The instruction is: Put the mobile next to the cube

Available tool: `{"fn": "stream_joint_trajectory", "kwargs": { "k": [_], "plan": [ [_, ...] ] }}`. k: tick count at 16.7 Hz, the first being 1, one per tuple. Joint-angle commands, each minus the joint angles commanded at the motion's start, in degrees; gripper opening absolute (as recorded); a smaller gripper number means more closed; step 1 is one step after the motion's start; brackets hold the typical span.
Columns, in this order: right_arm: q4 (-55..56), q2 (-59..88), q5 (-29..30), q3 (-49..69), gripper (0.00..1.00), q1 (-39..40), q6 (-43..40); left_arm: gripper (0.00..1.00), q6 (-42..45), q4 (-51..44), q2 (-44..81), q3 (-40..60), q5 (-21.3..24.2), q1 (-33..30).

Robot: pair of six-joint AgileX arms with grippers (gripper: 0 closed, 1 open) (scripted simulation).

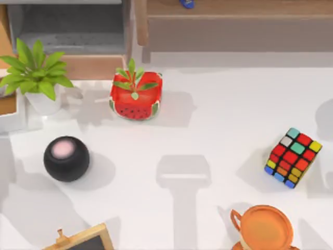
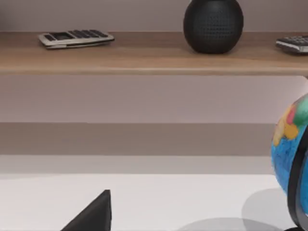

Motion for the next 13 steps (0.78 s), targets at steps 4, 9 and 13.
{"fn": "stream_joint_trajectory", "kwargs": {
  "k": [4, 9, 13],
  "plan": [
    [0.00, 0.00, 0.00, 0.00, 1.00, 0.00, 0.00, 0.02, 0.00, 0.00, 0.00, 0.00, 0.00, 0.00],
    [0.00, 0.00, 0.00, 0.00, 1.00, 0.00, 0.00, 0.00, 0.00, 0.00, 0.00, 0.00, 0.00, 0.00],
    [0.00, 0.00, 0.00, 0.00, 1.00, 0.00, 0.00, 0.00, -0.55, -1.17, -1.55, 0.36, 1.22, -0.31]
  ]
}}
